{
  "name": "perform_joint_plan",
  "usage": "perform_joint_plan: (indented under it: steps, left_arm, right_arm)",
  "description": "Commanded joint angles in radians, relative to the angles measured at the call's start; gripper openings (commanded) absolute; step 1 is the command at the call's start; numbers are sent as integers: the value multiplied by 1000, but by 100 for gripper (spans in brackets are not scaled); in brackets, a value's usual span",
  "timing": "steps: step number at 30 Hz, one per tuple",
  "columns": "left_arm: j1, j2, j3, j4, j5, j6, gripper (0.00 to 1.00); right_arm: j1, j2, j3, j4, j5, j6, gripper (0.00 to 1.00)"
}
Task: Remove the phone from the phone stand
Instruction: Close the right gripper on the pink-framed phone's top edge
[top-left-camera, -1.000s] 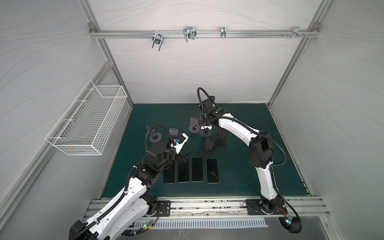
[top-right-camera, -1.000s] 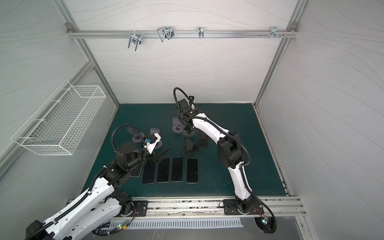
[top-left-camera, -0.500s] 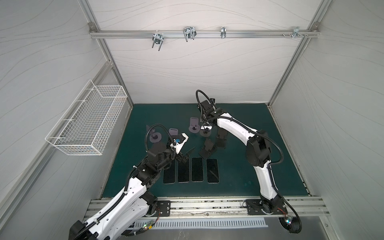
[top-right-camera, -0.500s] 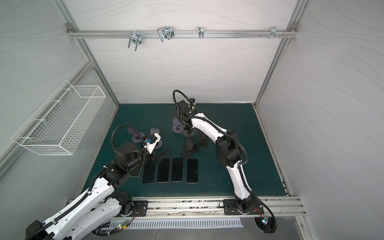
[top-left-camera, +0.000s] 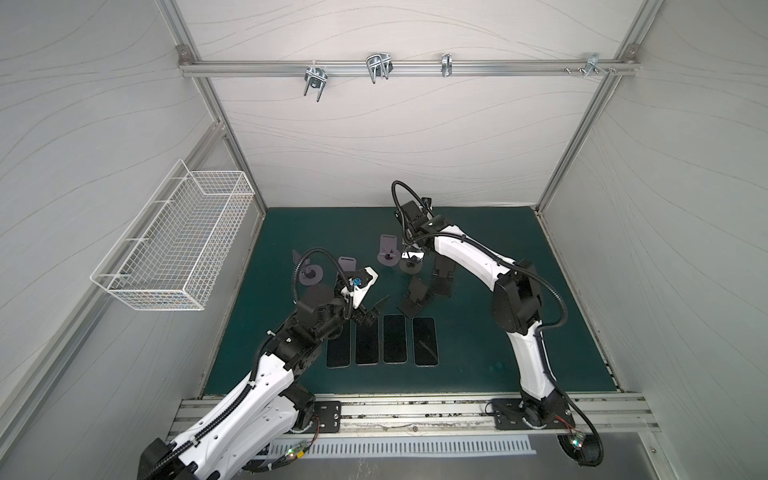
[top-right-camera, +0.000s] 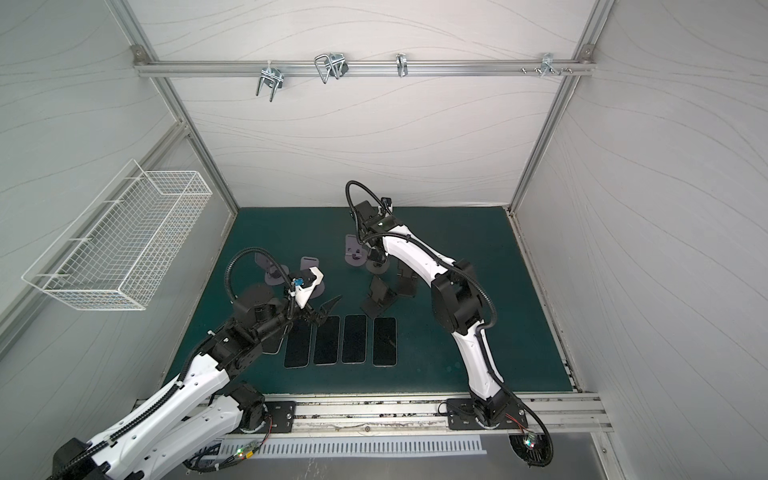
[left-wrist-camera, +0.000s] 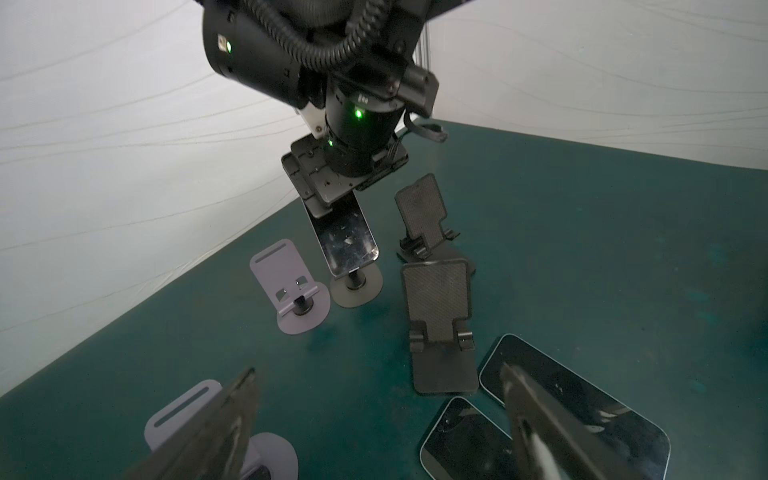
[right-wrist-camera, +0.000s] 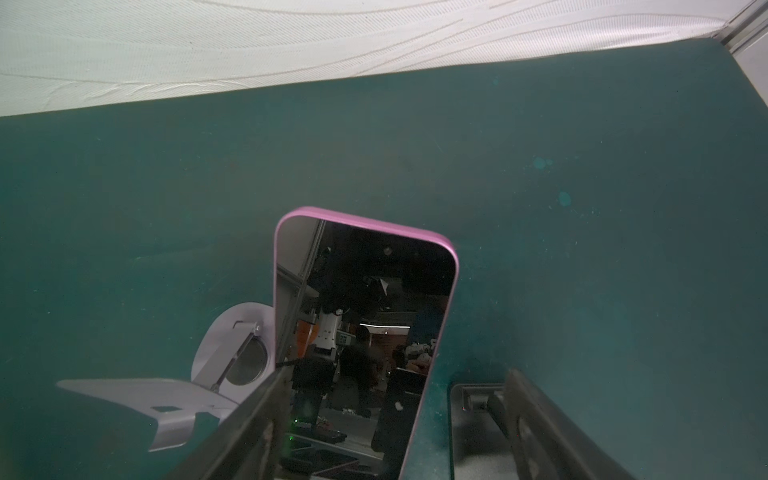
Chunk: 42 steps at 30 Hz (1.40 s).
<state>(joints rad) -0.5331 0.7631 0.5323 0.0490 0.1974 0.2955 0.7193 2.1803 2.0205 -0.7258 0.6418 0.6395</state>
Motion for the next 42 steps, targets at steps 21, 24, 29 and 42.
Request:
perform_joint_plan:
  steps: [21,24,29,42]
  left_arm:
    - [-5,-35,20,25,0,25,92]
    - [-4,-29,23,20,0,27,92]
    - [-4,-33,22,15,-3,28,92]
    - [-4,-28,12,32,-9,17,92]
  right_arm:
    - [-19,17,50,-118,26,33,86]
    - [-22,24,50,-114,21,44,86]
    - [-25,36,53,-97,8,46,85]
    - [-23,23,63,-33,-47,55,84]
